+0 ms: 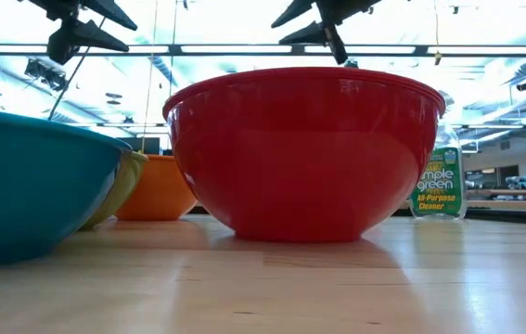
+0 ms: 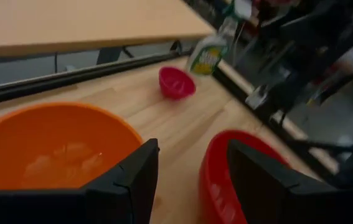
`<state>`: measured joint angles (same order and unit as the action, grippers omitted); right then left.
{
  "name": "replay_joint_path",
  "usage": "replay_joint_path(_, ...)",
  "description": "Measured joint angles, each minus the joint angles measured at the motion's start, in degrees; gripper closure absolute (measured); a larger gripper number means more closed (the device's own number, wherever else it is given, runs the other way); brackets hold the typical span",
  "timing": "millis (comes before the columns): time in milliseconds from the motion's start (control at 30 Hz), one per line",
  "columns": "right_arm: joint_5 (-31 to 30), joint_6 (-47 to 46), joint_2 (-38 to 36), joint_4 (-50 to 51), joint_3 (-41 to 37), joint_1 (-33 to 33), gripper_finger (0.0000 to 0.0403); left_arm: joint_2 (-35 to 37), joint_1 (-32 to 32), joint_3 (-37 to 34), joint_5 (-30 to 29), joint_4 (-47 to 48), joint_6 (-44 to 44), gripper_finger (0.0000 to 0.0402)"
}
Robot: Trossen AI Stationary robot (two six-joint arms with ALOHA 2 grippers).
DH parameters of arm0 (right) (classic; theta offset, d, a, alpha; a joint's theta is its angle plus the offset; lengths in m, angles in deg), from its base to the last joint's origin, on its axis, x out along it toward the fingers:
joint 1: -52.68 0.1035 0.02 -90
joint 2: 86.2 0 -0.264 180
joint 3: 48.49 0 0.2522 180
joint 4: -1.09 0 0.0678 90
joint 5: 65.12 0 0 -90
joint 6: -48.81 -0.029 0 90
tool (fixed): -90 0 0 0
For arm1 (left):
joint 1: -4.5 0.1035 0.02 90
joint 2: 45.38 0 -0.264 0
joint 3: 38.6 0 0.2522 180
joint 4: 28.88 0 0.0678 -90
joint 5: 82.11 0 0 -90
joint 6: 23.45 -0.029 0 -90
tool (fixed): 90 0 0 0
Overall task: Nest bowls inside each other by size order
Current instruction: Stack the orange bowl on top of the red bowl
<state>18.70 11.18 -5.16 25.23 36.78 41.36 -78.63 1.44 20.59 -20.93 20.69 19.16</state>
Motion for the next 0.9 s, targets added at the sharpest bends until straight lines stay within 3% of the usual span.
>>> replay_joint_path(200,-1.9,1.3,3.9,13.2,6.9,2.5,0.026,-6.7,0.1,3.8,0.5,3.4,0.5,0.0209)
replay_joint_path(567,-1.6,7.3,22.9,12.5,17.8,-0.9,0.0244,-11.4,5.3,4.6,0.4,5.1,12.5,0.0209)
replay_joint_path(900,7.1,8.0,36.4,11.1,26.0,-5.6,0.0117,-11.0,5.2,4.6,-4.6,4.2,12.3,0.0209)
